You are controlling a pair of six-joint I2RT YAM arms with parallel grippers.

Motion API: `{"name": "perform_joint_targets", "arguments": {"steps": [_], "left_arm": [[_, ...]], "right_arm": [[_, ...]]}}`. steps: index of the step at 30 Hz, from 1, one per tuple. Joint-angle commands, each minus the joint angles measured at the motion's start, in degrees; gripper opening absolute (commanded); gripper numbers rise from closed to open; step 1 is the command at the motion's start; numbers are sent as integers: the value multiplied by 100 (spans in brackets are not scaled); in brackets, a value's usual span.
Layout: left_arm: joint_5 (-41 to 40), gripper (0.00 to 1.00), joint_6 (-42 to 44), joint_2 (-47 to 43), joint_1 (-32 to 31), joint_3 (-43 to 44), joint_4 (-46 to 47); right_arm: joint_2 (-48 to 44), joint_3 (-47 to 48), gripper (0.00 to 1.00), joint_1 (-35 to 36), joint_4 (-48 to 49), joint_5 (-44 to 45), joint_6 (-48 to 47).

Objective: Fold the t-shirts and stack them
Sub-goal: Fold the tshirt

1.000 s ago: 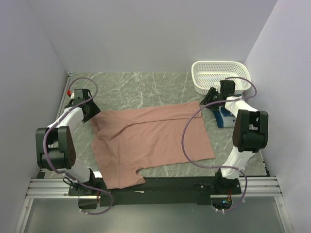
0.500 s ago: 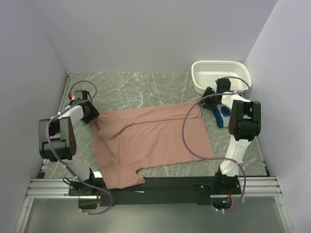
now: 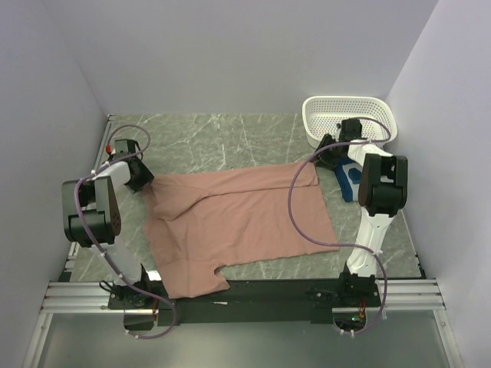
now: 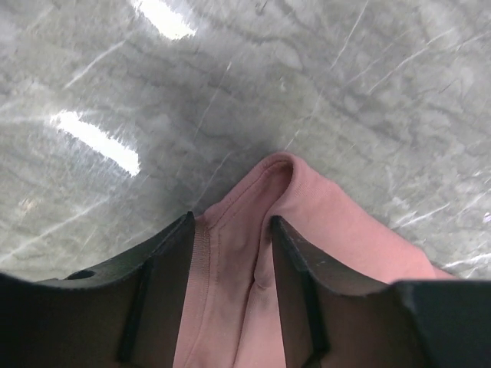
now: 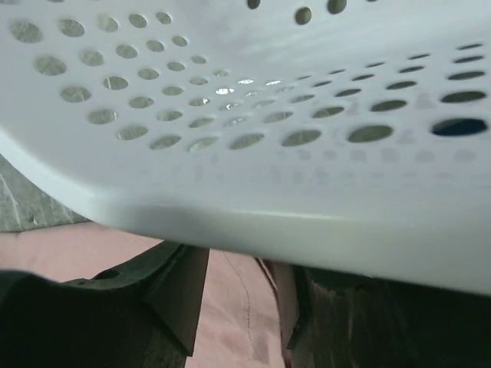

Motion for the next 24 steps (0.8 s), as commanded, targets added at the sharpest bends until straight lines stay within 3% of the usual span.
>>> {"name": "perform_joint_targets", "arguments": {"steps": [1,8,13,20,24], "left_arm": [[39,50,97,188,39,215,64],[-22,46,115,338,47,303,20],[-31,31,98,478,56,382,20],[-171,9,80,926,65,996,-155],[-224,8,27,1251,56,1349,-278]], "right_arm": [[103,202,45,73,-248,-115,-108],[190,351,31,82,-424,-211,-249],[199,404,0,82,-424,-106,-249],[68,448,0,64,-99,377,-82],[120,702,0,56,-10,536,-38]]}}
